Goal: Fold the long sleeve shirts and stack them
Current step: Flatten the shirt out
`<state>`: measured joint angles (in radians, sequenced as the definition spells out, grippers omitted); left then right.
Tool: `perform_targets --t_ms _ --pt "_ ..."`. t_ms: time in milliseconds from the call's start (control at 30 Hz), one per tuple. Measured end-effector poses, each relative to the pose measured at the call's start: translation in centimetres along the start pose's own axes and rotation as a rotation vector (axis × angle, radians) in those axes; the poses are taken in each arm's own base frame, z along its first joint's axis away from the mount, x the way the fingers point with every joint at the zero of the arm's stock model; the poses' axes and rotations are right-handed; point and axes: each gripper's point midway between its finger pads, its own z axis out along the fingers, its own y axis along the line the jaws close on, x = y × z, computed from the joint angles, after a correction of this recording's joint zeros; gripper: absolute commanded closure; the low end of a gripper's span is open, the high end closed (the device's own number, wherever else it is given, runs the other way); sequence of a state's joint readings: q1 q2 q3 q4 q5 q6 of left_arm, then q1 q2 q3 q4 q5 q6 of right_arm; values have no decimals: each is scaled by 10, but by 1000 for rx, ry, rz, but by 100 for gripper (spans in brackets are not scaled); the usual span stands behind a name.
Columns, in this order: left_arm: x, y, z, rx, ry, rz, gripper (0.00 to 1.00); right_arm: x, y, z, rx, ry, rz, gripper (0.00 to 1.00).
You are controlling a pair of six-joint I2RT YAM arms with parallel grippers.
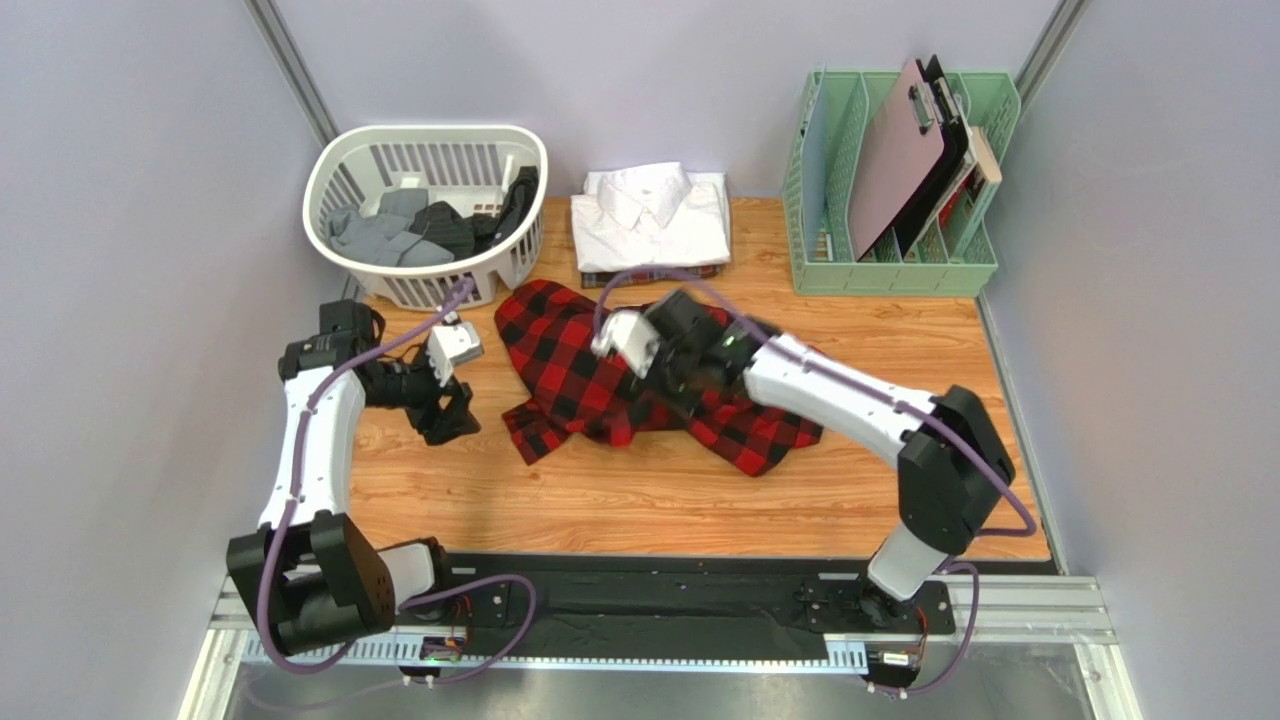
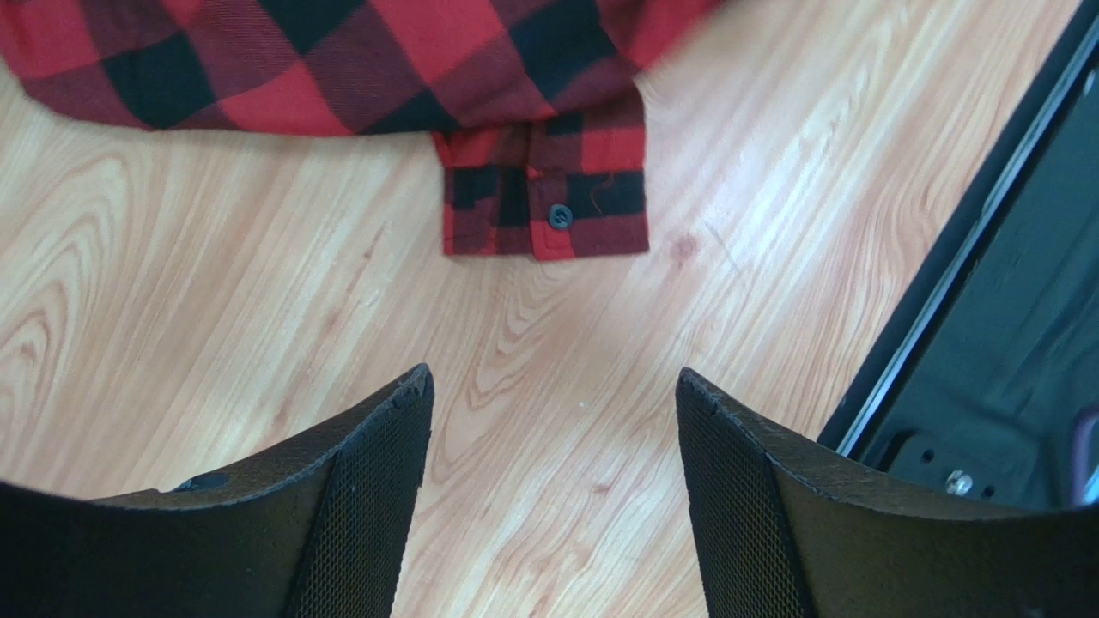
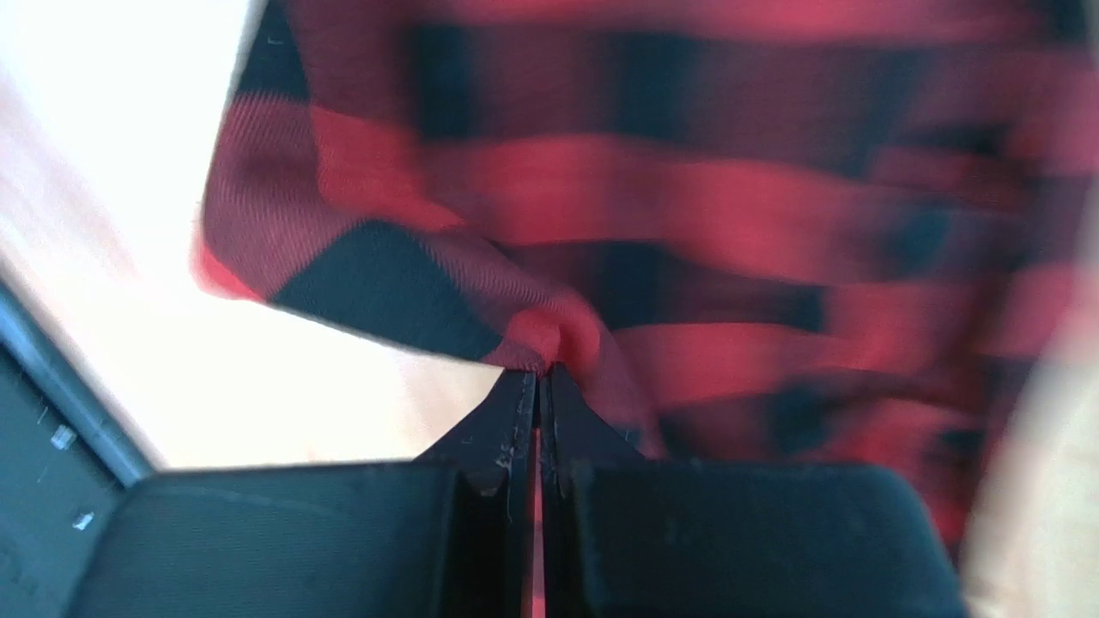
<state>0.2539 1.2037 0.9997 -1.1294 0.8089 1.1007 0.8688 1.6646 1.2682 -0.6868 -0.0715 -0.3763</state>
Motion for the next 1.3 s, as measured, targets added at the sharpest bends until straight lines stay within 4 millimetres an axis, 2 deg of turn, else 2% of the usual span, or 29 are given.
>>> perform_targets --t_ms 100,133,200,267,367,433,500,600,667,767,867,967,1000,1033,1067,1200,1233,1300 --pt "7 -12 7 33 48 100 25 -25 -60 -32 65 -114 81 100" --pt "9 -17 15 55 68 144 25 -27 -86 -43 98 -143 110 100" --pt "11 -25 27 91 89 204 23 -25 -114 -49 121 -148 143 100" --pt "9 -30 41 116 102 268 22 -22 -135 -41 119 -134 169 100" --pt "5 -32 62 146 122 357 17 -7 -156 -6 79 -77 221 100" --pt "4 -31 80 169 144 397 15 12 -159 20 41 -16 259 100" --pt "8 -30 96 190 174 415 13 30 -159 37 12 39 292 100" --pt "19 -27 120 221 242 435 12 40 -161 46 -1 76 322 100" --pt "28 -27 133 239 290 447 12 37 -166 45 6 69 333 100" --pt "37 -24 143 241 343 451 21 26 -174 39 25 42 342 99" --pt "37 -14 151 227 401 480 33 22 -177 37 33 30 347 99" --pt "32 -12 158 221 446 544 58 22 -176 37 32 31 357 99" --pt "33 -13 161 223 462 560 84 22 -176 37 32 31 360 99" --pt "34 -16 162 232 482 578 95 22 -176 36 33 31 364 99" --pt "34 -18 162 237 498 588 100 22 -176 36 34 32 367 99" --pt "23 -27 157 261 500 608 100 23 -178 36 44 37 371 99" --pt "14 -34 150 282 476 596 100 24 -179 36 48 39 371 99" --pt "-17 -46 129 288 394 594 100 25 -181 35 56 42 373 99"
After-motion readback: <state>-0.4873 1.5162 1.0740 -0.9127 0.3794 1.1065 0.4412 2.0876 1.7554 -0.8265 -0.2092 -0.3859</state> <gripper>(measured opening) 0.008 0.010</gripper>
